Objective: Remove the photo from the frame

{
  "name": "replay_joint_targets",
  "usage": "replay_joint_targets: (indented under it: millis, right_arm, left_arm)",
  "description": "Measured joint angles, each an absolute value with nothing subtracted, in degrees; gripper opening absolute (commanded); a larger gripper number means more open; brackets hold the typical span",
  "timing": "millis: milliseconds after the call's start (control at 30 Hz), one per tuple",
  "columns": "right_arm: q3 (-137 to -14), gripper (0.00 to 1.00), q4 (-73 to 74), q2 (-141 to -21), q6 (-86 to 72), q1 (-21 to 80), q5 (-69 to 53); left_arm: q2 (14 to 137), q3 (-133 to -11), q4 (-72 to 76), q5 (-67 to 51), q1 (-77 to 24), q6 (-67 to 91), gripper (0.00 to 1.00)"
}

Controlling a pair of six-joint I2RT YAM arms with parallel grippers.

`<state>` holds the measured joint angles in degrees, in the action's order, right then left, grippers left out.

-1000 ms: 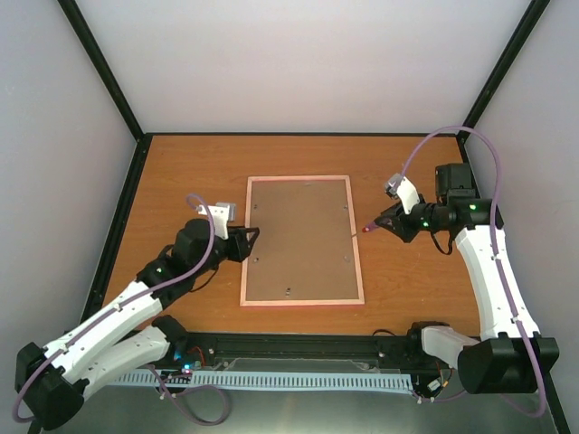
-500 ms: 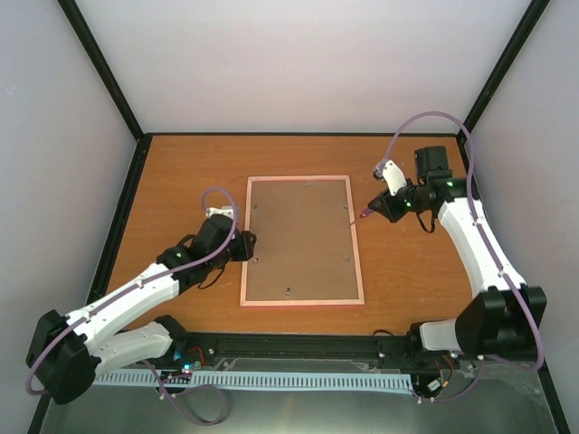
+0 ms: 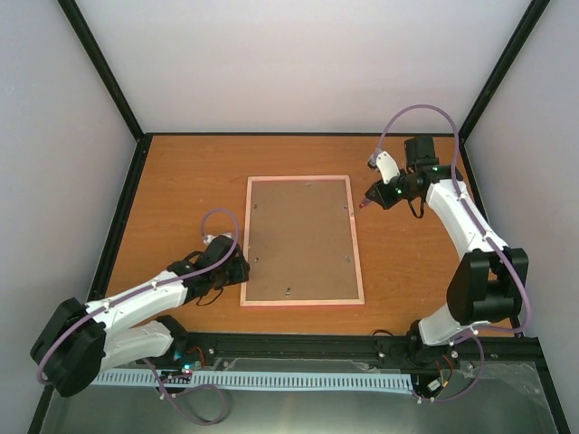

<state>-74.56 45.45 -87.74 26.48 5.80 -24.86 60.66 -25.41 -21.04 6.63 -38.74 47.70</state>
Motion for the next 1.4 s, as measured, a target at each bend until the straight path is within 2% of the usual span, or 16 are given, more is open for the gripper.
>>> replay_joint_targets:
  millis: [200,433,967,1167,1400]
  right_arm:
    - [-76.5,0.03,43.9,-91.1,25.6,6.4,-24.9]
    - [-77.4,0.03,42.5,-93.3,25.3,8.3,-23.6]
    - [-77.4,0.03,37.1,-93.6,26.4,16.6,-11.6]
    - [-77.6,0.03,36.2,-94.2,26.6,16.8,-12.9]
    - [-77.6,0.03,39.3,-89.5,26.0,16.9,-13.1]
  left_arm:
    - [61.9,-24.1,-18.3,5.5,-38.7,48.5,0.50]
    - [63.9,-23.4,-16.8,4.7,-38.7,49.0,0.42]
    - [64.4,-21.8,-14.9,4.2,-38.7,49.2,0.34]
    - [64.4,-21.7,-14.8,4.2,-38.7,49.2,0.35]
    - [62.2,-22.6,-17.0,5.1,-38.7,48.8,0.46]
